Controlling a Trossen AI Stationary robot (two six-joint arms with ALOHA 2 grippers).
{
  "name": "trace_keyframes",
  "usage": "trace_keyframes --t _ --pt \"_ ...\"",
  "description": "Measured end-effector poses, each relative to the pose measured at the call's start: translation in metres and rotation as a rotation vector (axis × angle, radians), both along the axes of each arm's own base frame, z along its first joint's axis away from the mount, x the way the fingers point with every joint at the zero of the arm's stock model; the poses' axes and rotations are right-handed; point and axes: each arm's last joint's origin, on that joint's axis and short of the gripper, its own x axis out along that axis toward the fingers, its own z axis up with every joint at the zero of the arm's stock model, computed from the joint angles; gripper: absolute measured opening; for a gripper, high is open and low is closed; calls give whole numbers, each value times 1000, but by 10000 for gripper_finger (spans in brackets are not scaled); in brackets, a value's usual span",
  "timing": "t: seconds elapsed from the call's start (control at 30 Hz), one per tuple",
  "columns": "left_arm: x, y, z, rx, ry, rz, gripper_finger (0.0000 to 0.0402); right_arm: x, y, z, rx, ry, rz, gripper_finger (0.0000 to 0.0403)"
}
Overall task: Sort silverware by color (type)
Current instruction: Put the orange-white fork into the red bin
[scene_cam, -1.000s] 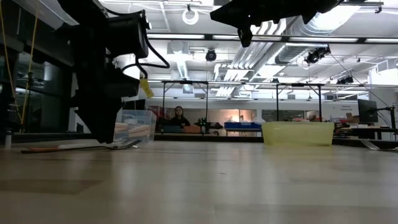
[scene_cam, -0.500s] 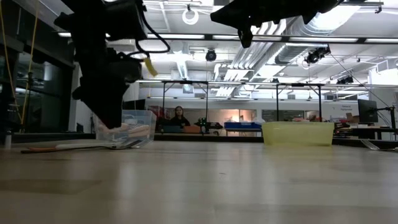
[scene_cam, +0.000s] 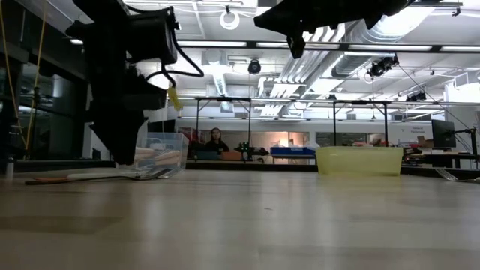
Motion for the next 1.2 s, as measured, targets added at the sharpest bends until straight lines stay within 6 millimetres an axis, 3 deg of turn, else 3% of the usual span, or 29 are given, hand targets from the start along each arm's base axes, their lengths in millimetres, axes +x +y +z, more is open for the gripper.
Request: trace_keyframes --t 0.5,0.63,0.83,1.2 --pt "5 0 -26 -1 115 2 117 0 0 -1 2 13 1 0" --pt "6 0 -25 -8 104 1 89 0 0 -2 4 24 1 0" --pt "2 0 -20 -3 101 0 10 -1 0 -3 5 28 1 0" --pt "-1 2 -19 36 130 -25 3 -1 0 -3 13 29 -1 0"
